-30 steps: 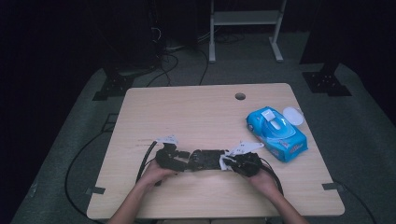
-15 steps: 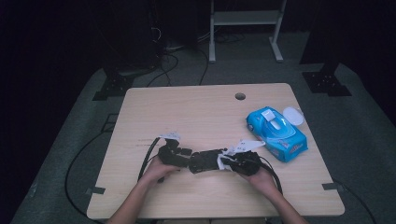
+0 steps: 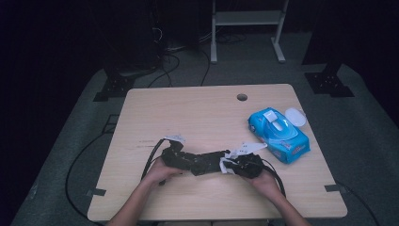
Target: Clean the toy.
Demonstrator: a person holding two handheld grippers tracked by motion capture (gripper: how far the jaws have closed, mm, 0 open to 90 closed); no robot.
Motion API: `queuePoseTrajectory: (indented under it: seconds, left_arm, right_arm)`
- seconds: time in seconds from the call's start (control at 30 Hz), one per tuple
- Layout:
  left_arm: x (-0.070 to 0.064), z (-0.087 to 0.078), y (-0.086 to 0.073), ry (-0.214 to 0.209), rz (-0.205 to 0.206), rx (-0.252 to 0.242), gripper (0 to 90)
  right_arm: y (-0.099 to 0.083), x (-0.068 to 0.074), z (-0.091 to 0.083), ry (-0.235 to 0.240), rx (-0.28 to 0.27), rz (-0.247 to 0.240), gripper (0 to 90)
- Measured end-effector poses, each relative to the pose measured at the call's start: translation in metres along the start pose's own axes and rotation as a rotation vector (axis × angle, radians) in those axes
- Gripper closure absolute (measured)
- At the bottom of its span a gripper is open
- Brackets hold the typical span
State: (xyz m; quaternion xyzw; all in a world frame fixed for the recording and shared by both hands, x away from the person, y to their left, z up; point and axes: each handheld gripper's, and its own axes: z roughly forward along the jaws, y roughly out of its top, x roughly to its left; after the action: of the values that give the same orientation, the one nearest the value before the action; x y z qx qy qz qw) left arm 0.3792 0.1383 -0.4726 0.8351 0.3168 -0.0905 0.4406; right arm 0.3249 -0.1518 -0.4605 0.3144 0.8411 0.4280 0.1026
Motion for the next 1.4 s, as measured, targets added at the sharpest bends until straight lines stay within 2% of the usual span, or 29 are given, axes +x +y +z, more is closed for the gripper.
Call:
queuePoseTrajectory:
  seconds: [0.1,0.23,0.37,0.4,0.47,0.57,0.67,0.77,0.9,1.0,1.13,1.17,1.3,1.4]
  left_arm:
    - [-0.002,0.0,-0.003,0.008,0.023,-0.022,29.0]
    - [-0.009,-0.001,-0.003,0.046,0.089,-0.031,29.0]
    - [-0.022,-0.002,-0.002,0.105,0.176,-0.03,29.2]
    - [-0.027,-0.001,-0.002,0.128,0.214,-0.033,29.3]
    - [-0.034,-0.001,-0.004,0.163,0.267,-0.044,29.5]
    - [-0.043,0.0,-0.008,0.199,0.318,-0.065,29.8]
    - [-0.051,0.001,-0.012,0.24,0.39,-0.078,30.0]
    - [-0.057,0.002,-0.015,0.27,0.442,-0.08,30.2]
    - [-0.062,0.003,-0.018,0.297,0.482,-0.097,30.2]
    - [-0.065,0.004,-0.021,0.319,0.519,-0.102,30.0]
    - [-0.068,0.004,-0.024,0.334,0.539,-0.106,29.7]
    - [-0.068,0.004,-0.024,0.336,0.541,-0.106,29.7]
    - [-0.07,0.005,-0.025,0.345,0.559,-0.113,29.7]
    - [-0.071,0.005,-0.026,0.356,0.578,-0.114,29.7]
  right_arm:
    - [-0.001,0.0,-0.001,0.002,0.0,0.007,82.2]
    - [-0.002,0.0,-0.001,0.007,-0.006,0.002,82.3]
    - [-0.003,0.0,-0.004,0.011,-0.01,0.004,82.3]
    - [-0.004,-0.001,-0.004,0.011,-0.011,0.004,82.2]
    - [-0.005,-0.001,-0.006,0.006,-0.012,-0.001,82.2]
    - [-0.006,-0.001,-0.008,0.002,-0.012,0.0,82.2]
    - [-0.006,-0.002,-0.011,0.005,-0.006,-0.007,82.1]
    - [-0.004,-0.007,-0.017,-0.01,-0.03,0.002,81.7]
    - [0.002,-0.018,-0.025,-0.034,-0.054,0.008,79.5]
    - [0.006,-0.022,-0.026,-0.036,-0.043,0.007,75.9]
    - [0.012,-0.026,-0.025,-0.048,-0.035,-0.019,69.6]
    - [0.012,-0.029,-0.025,-0.048,-0.037,-0.013,67.9]
    - [0.011,-0.042,-0.022,0.005,-0.037,0.026,59.4]
    - [0.013,-0.048,-0.019,0.039,-0.007,0.032,49.8]
